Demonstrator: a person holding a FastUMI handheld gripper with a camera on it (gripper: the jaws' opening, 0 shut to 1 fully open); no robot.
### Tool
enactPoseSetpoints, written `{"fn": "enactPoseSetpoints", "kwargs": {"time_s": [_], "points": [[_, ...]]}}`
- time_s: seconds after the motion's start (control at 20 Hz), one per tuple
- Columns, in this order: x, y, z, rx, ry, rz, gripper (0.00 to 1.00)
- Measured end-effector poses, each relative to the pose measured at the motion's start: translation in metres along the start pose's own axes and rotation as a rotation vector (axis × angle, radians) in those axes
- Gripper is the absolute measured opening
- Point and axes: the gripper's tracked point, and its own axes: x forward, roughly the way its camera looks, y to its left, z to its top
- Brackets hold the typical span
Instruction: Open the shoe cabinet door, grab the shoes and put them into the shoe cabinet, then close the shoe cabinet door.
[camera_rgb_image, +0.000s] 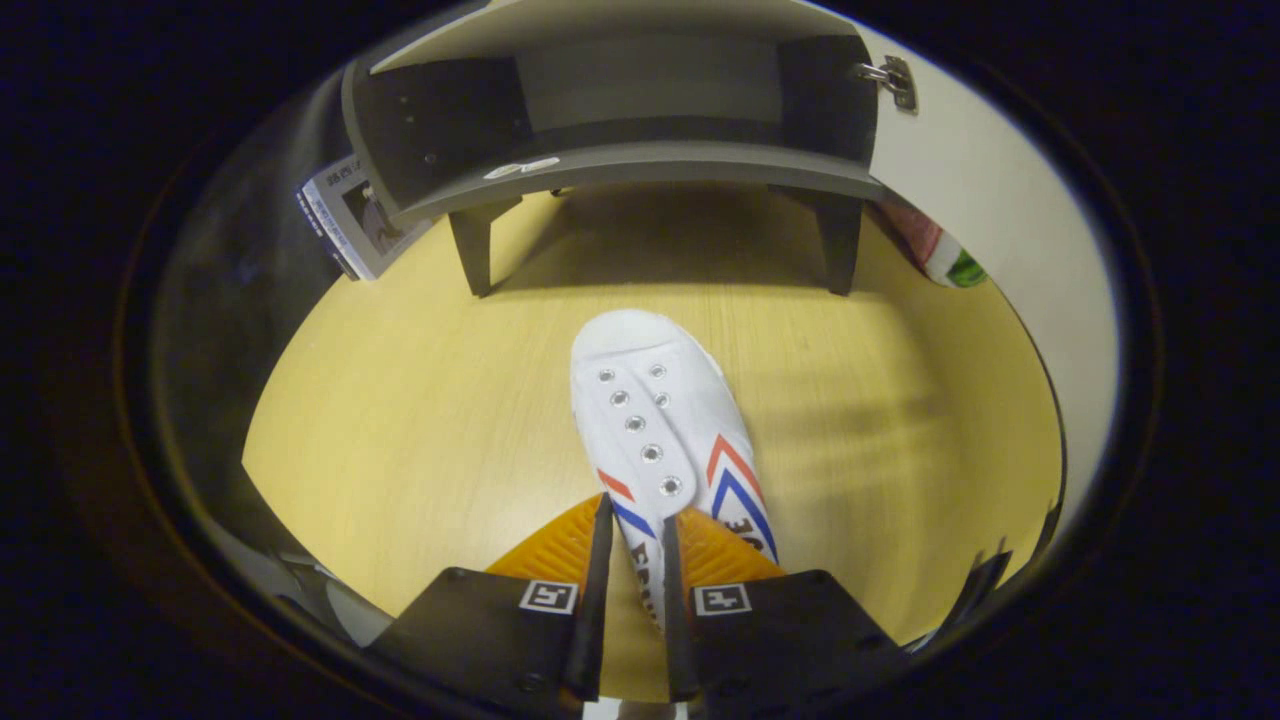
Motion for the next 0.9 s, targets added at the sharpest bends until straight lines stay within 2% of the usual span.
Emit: {"fn": "enactPoseSetpoints", "kwargs": {"time_s": [0.25,0.3,0.4,0.6,0.9], "points": [[0.001,0.007,0.0,-0.006,-0.032,0.03,0.21],[0.001,0.009,0.001,0.001,-0.032,0.037,0.09],[-0.001,0.012,0.004,0.006,-0.039,0.039,0.03],[-0.02,0.011,0.028,0.021,-0.118,0.013,0.02],[-0.054,0.015,0.044,0.061,-0.17,0.029,0.02]]}}
